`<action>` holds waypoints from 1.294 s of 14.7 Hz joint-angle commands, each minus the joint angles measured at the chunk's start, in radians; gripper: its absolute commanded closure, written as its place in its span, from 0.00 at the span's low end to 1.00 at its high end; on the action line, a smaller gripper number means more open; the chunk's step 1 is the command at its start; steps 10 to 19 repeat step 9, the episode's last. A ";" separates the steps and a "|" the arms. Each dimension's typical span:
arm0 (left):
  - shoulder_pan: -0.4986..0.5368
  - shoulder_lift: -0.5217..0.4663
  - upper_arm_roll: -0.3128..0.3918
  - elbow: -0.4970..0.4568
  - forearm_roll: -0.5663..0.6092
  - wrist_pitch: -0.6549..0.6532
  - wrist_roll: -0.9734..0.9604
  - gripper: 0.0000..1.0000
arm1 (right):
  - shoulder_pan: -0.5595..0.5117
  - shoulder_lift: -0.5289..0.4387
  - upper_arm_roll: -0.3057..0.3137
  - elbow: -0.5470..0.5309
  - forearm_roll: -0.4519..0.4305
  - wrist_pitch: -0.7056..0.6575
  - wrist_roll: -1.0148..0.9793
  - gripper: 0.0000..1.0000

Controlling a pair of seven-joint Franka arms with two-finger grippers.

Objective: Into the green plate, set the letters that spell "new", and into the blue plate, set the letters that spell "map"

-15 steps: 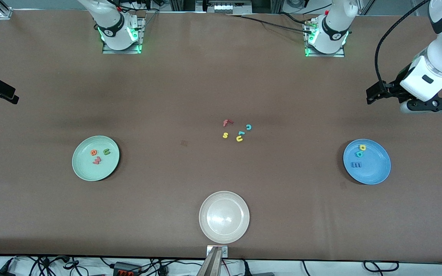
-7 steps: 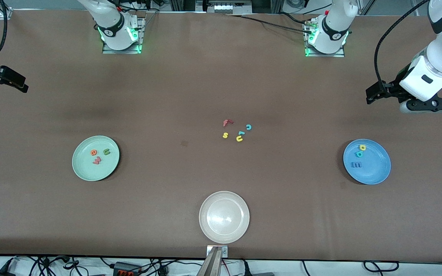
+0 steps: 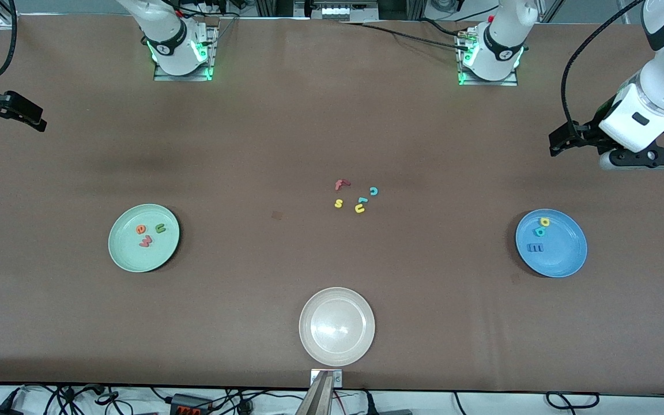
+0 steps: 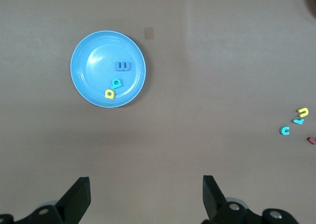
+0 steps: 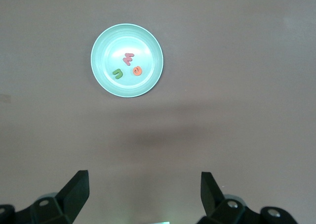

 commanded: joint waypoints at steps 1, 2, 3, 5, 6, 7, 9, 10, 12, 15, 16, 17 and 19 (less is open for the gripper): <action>-0.006 0.007 0.002 0.025 0.014 -0.022 0.019 0.00 | -0.021 -0.034 0.023 -0.027 -0.004 0.010 -0.023 0.00; -0.008 0.007 0.002 0.025 0.014 -0.022 0.019 0.00 | -0.020 -0.039 0.023 -0.027 -0.004 0.008 -0.020 0.00; -0.008 0.007 0.000 0.025 0.014 -0.022 0.019 0.00 | -0.020 -0.040 0.024 -0.027 -0.004 0.007 -0.020 0.00; -0.008 0.007 0.000 0.025 0.013 -0.021 0.021 0.00 | -0.020 -0.042 0.024 -0.027 -0.004 0.007 -0.022 0.00; -0.009 0.007 0.000 0.025 0.013 -0.021 0.019 0.00 | -0.020 -0.042 0.023 -0.028 -0.002 0.007 -0.022 0.00; -0.009 0.005 0.000 0.025 0.013 -0.021 0.019 0.00 | -0.021 -0.042 0.023 -0.028 -0.002 0.005 -0.022 0.00; -0.011 0.007 -0.001 0.025 0.013 -0.021 0.019 0.00 | -0.021 -0.040 0.023 -0.028 -0.002 0.002 -0.022 0.00; -0.011 0.007 -0.001 0.025 0.013 -0.021 0.019 0.00 | -0.021 -0.040 0.023 -0.028 -0.002 0.002 -0.022 0.00; -0.011 0.007 -0.001 0.025 0.013 -0.021 0.019 0.00 | -0.021 -0.040 0.023 -0.028 -0.002 0.002 -0.022 0.00; -0.011 0.007 -0.001 0.025 0.013 -0.021 0.019 0.00 | -0.021 -0.040 0.023 -0.028 -0.002 0.002 -0.022 0.00; -0.011 0.007 -0.001 0.025 0.013 -0.021 0.019 0.00 | -0.021 -0.040 0.023 -0.028 -0.002 0.002 -0.022 0.00; -0.011 0.007 -0.001 0.025 0.013 -0.021 0.019 0.00 | -0.021 -0.040 0.023 -0.028 -0.002 0.002 -0.022 0.00; -0.011 0.007 -0.001 0.025 0.013 -0.021 0.019 0.00 | -0.021 -0.040 0.023 -0.028 -0.002 0.002 -0.022 0.00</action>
